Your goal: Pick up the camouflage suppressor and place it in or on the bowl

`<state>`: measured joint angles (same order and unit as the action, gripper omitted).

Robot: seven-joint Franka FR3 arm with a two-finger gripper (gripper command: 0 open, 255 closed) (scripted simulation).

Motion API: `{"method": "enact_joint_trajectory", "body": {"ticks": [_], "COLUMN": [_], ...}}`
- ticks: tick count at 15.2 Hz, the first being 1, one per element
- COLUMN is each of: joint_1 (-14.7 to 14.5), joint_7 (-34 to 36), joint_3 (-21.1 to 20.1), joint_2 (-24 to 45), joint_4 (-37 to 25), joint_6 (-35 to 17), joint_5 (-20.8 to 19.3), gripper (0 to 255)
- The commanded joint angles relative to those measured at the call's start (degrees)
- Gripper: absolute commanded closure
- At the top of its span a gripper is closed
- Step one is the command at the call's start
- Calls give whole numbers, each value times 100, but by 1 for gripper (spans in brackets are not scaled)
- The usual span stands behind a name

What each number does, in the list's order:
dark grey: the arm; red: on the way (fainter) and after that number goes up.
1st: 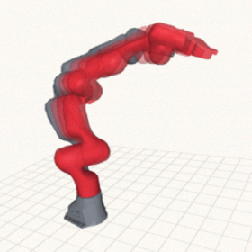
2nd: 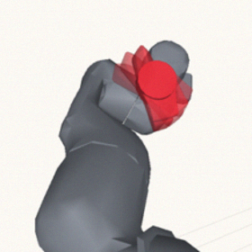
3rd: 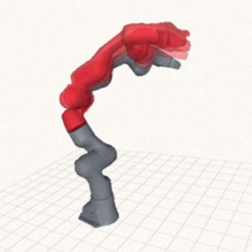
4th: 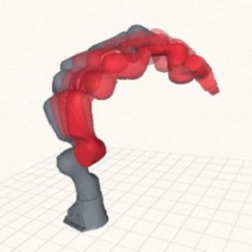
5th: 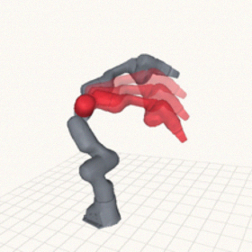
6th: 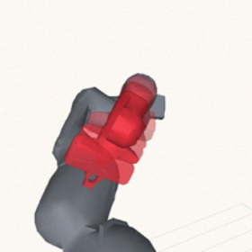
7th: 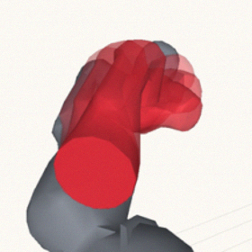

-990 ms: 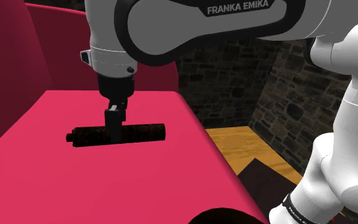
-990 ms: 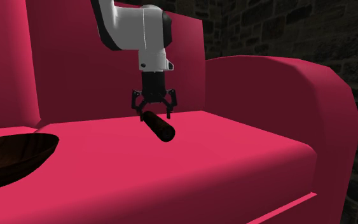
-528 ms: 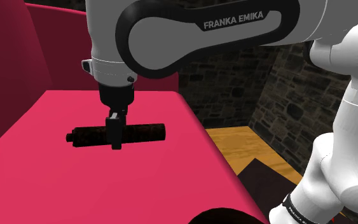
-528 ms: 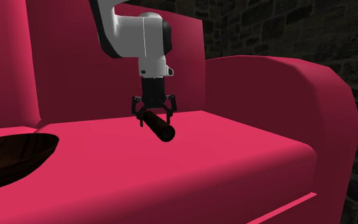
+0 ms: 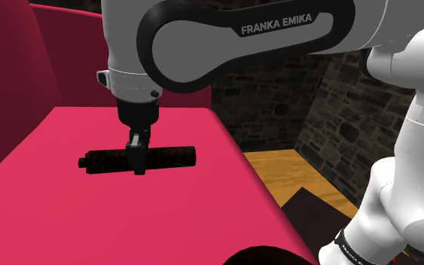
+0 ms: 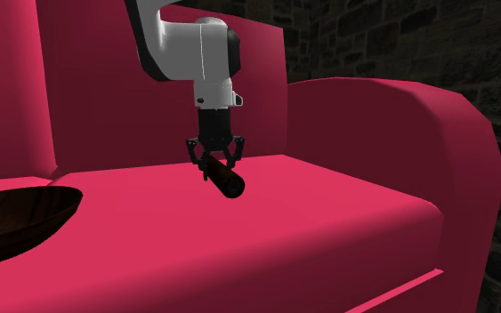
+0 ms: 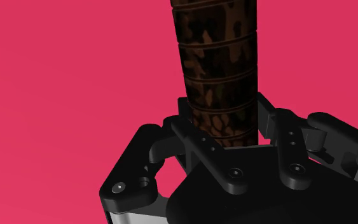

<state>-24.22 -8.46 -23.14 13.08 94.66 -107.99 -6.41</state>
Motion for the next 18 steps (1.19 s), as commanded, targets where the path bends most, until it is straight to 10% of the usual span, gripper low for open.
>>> {"method": "enact_joint_trajectory", "body": {"ticks": [1, 18], "joint_1": [0, -43], "joint_7": [0, -35], "joint_3": [0, -24], "joint_2": [0, -3], "joint_4": [0, -921], "joint_6": [0, 922], "joint_5": [0, 19], "gripper": [255, 255]}}
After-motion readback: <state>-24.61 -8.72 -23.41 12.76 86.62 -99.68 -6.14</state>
